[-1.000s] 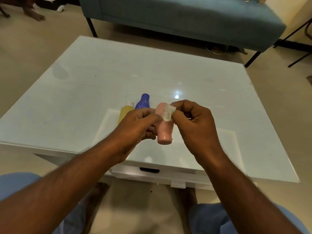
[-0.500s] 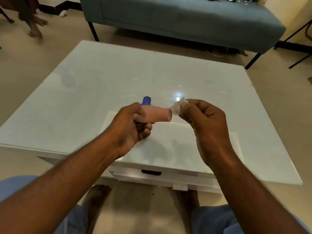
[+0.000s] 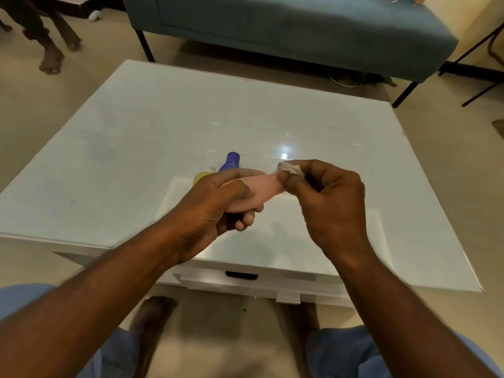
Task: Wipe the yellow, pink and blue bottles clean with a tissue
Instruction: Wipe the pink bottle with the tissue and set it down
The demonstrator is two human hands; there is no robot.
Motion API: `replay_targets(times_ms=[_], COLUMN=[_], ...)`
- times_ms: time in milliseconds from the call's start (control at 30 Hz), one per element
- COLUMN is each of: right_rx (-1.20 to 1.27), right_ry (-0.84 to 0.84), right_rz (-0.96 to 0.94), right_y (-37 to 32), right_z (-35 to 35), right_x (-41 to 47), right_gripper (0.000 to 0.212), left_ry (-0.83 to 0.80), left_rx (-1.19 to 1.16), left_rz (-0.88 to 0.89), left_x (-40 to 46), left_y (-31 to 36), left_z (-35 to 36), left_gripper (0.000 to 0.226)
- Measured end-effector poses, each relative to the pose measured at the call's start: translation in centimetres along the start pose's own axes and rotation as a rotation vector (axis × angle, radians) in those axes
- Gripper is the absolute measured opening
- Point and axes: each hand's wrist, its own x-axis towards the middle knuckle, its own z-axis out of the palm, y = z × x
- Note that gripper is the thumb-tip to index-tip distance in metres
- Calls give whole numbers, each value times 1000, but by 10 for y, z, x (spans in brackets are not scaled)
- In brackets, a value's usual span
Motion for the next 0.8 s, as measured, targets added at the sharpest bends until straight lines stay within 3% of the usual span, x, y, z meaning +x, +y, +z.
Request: replay_targets(times_ms=[133,300,500,667,800], right_rx=[-2,125,-60,-37,0], right_ry=[18,-272,-14,-198,-59], right_rz=[28,115,57,115,94], right_y=[2,-4,4,3,2], right_z=[-2,0,-3,1,-4], right_x=[2,-2,2,-4,0], right_gripper=[16,45,24,30,26], left_ry=[20,34,10,35,24], left_rx=[39,112,179,237,264], left_rz=[59,115,136,144,153], left_x=[-1,0,-1,1,-2], left_y=[-4,-4,-6,-9,-8], left_z=[5,1,0,0,0], left_gripper=[27,24,24,22,28])
